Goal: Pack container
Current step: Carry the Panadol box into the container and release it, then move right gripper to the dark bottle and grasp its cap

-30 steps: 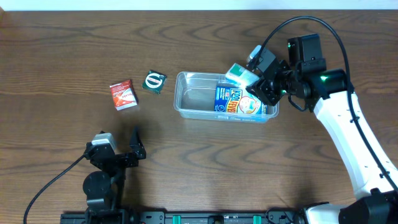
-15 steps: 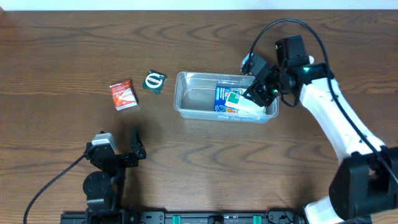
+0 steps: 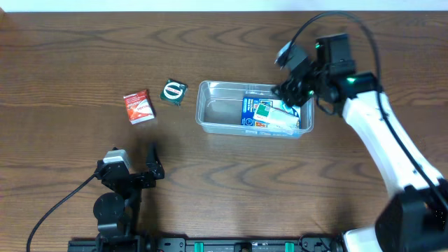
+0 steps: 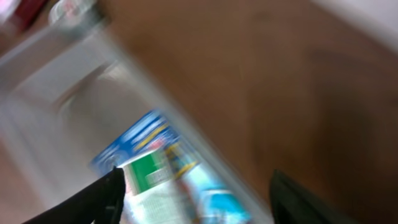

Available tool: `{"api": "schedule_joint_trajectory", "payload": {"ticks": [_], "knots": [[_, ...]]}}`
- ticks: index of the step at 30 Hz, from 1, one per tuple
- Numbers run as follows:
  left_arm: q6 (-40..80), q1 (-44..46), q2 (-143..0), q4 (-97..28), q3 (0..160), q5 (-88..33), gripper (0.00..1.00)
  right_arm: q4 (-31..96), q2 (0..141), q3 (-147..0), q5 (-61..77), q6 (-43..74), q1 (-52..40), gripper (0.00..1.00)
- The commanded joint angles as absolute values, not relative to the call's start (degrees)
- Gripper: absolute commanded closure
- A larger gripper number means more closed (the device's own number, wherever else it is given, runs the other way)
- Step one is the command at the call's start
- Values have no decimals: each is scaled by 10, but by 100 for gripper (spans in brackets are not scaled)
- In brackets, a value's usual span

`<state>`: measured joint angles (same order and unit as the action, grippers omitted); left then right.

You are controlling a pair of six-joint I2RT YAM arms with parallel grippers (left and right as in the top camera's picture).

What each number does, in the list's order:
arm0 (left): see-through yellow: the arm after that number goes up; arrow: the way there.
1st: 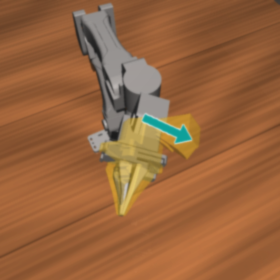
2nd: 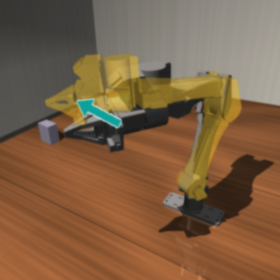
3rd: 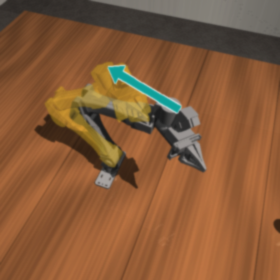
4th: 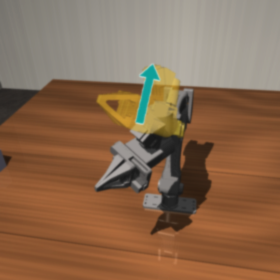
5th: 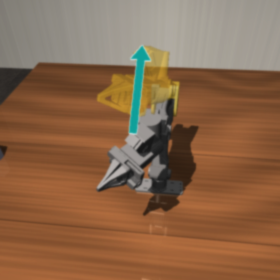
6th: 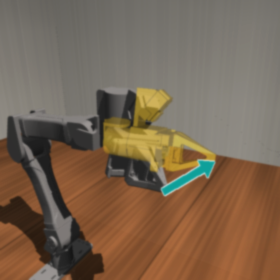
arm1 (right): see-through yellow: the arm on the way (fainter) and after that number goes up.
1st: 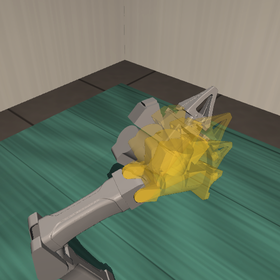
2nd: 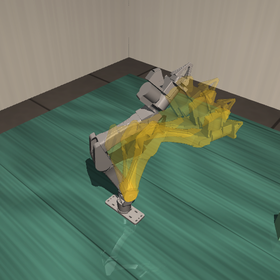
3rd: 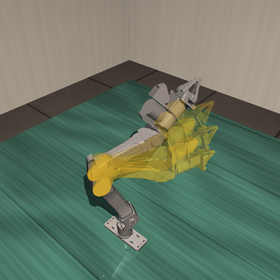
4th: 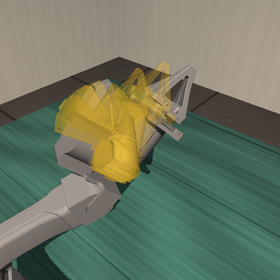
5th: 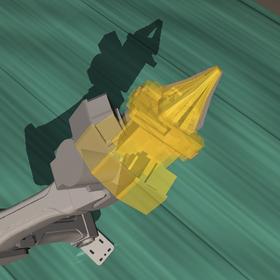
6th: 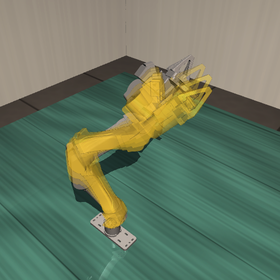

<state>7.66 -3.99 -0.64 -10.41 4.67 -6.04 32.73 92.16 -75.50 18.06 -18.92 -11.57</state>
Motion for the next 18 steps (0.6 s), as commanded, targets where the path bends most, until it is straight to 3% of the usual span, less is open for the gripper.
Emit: {"api": "schedule_joint_trajectory", "payload": {"ticks": [1,9,18], "knots": [[75,-42,-6,-124,38,-67,2,304,895,-774,50,-77,-83,26],[75,-42,-6,-124,38,-67,2,294,949,-773,-17,28,-4,22],[75,-42,-6,-124,38,-67,2,273,1024,-773,-15,38,44,20]]}}
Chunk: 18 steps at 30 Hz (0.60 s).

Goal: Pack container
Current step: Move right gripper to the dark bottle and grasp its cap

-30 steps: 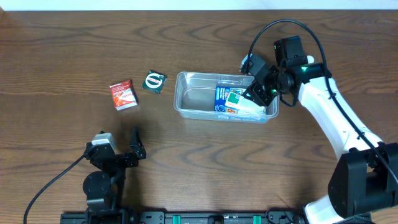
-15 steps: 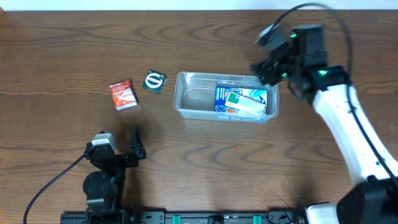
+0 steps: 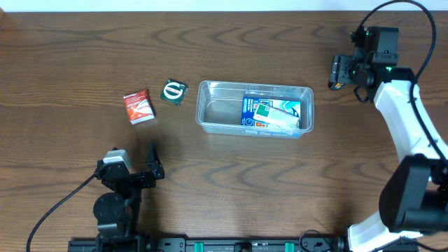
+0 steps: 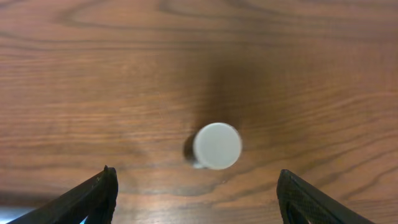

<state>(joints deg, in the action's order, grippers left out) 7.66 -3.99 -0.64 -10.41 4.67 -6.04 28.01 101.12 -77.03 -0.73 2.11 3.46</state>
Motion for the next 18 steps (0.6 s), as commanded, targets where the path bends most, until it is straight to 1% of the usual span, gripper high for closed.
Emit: {"api": "schedule_joint_trajectory", "payload": {"ticks": [1,6,9,13,18], "knots": [[75,-42,-6,-124,38,-67,2,267,1032,-773,-15,38,48,20],[75,-42,-6,-124,38,-67,2,237,1065,-773,-13,36,55,20],[75,-42,-6,-124,38,-67,2,216,1085,-773,-12,36,55,22],[75,-42,-6,-124,38,-67,2,194,1108,-773,-10,36,55,28],[75,-42,-6,-124,38,-67,2,184,1113,-773,-8,25,55,38]]}}
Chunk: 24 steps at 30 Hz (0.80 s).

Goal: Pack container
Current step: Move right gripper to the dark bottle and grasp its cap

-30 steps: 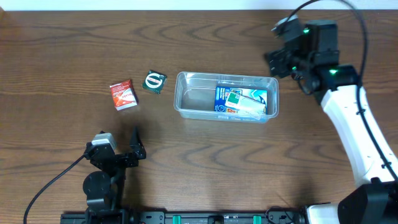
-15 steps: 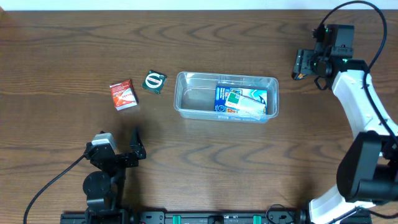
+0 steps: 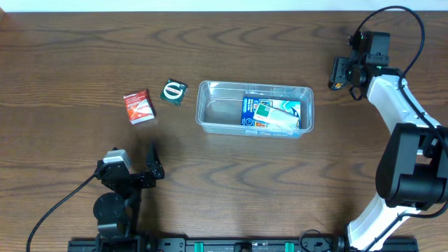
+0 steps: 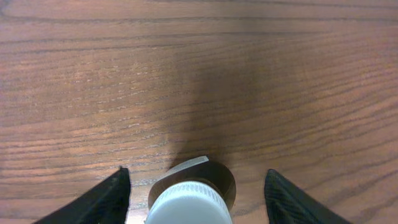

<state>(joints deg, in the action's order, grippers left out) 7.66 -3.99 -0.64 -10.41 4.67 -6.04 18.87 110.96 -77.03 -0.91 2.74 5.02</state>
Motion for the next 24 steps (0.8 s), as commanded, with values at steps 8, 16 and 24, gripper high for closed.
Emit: {"api": "schedule_joint_trajectory", "payload": {"ticks": [8,16,24], "knots": [[75,-42,-6,-124,38,-67,2,173,1113,-773,-3,21,55,63],[75,-42,-6,-124,38,-67,2,174,1113,-773,5,20,53,84],[75,-42,-6,-124,38,-67,2,187,1083,-774,24,-5,53,83]]}}
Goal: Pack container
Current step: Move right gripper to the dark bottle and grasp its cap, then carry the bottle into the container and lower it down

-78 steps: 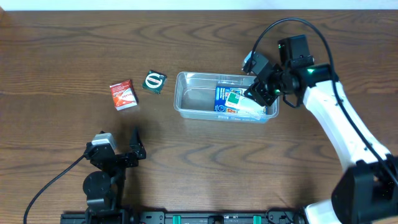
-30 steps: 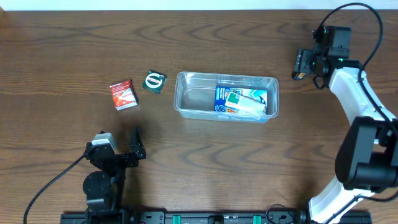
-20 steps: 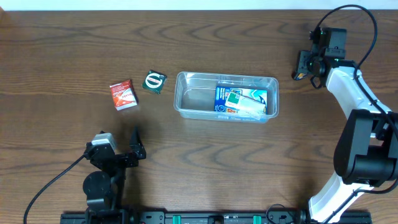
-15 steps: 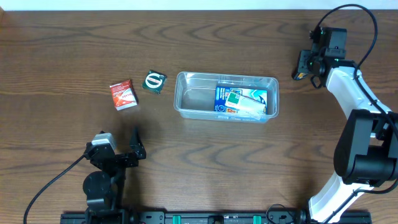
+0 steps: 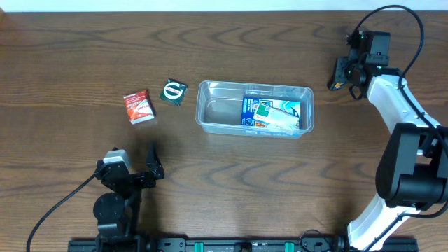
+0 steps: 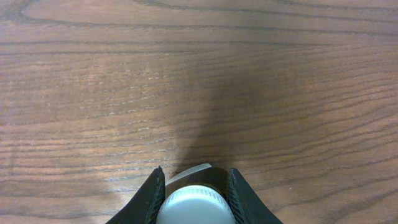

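The clear plastic container lies mid-table with blue, green and white packets in its right half. A red packet and a green round-logo packet lie on the wood to its left. At the far right, my right gripper is shut on a small white-capped bottle, one finger pressed to each side of the cap. In the overhead view the bottle is mostly hidden under that gripper. My left gripper rests near the front left, far from everything.
Dark wood tabletop all round. The table's back edge runs just behind the right gripper. A black cable loops off the right arm.
The right gripper's fingers, which stood wide apart on either side of the bottle, have shut on its cap. The arm has hardly shifted. The left arm is unchanged.
The right gripper was first open over the container's right end, above the packets. Then it was at the far right, open, high over a white-capped bottle. Then it was low with the bottle between its spread fingers, and now it grips it.
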Available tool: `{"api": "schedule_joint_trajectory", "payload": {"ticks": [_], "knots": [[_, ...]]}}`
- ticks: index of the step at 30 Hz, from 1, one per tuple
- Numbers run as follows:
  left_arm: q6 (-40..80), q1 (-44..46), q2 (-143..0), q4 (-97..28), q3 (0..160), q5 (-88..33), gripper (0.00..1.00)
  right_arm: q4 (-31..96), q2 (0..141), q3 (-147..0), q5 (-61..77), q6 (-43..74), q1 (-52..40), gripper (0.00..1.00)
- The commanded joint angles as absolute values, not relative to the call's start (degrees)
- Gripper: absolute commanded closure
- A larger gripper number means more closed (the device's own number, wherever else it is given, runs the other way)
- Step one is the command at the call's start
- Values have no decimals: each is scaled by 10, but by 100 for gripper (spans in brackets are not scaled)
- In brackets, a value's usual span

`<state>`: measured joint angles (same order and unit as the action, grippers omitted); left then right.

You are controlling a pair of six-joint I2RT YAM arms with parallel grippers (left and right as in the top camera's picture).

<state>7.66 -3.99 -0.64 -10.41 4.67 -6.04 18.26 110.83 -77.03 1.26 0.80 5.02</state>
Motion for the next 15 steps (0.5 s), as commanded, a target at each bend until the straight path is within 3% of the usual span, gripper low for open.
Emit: {"api": "schedule_joint_trajectory", "payload": {"ticks": [1,8,15], "knots": [[75,-42,-6,-124,38,-67,2,190,1074,-774,24,-6,52,83],[75,-42,-6,-124,38,-67,2,221,983,-774,88,-53,48,88],[75,-42,-6,-124,38,-67,2,244,883,-774,222,-94,13,85]]}}
